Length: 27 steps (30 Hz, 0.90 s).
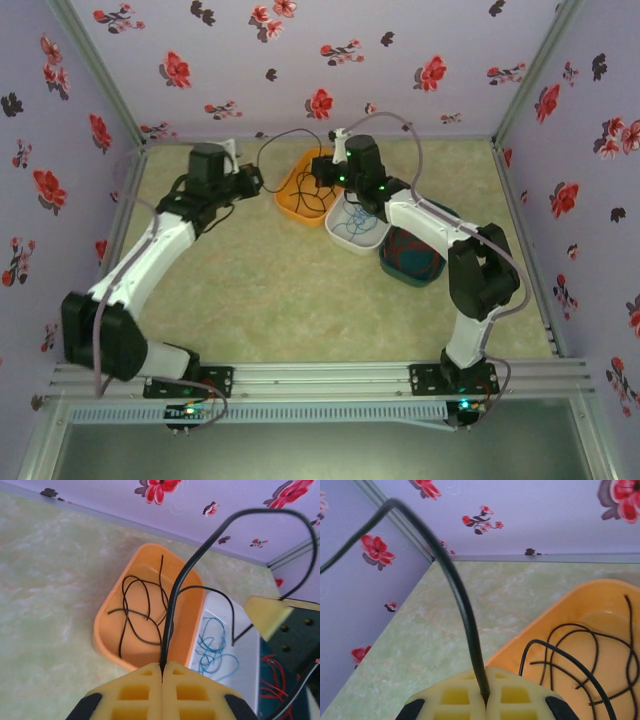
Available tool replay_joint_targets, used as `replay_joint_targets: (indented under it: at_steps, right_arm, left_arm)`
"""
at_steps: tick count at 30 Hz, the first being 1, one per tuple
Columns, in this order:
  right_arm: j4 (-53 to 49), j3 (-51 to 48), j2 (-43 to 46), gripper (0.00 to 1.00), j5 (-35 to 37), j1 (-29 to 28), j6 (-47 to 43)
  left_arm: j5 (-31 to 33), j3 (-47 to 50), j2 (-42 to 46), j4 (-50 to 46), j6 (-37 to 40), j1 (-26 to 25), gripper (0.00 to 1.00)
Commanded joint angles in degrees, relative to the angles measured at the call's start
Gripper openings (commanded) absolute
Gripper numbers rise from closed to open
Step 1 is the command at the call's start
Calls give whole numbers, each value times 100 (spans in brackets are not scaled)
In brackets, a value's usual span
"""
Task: Untangle the cables
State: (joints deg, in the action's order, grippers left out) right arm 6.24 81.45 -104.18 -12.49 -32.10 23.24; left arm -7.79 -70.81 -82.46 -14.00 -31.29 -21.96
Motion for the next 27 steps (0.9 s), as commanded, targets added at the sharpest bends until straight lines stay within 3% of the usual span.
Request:
replay_joint_targets:
  at_steps: [1,12,27]
  right_arm:
    - [-642,395,-395,0,-222,201,211]
    - [-980,1483,-1628,0,-639,509,239]
    - [-1680,2867,-2896,3,-669,520,215]
  left_arm:
    - [757,-579,-765,122,333,-213,0]
    - [1514,-1900,-2804,-128,360,-450,0]
    - [1837,-2395,-3767,-708,448,-651,0]
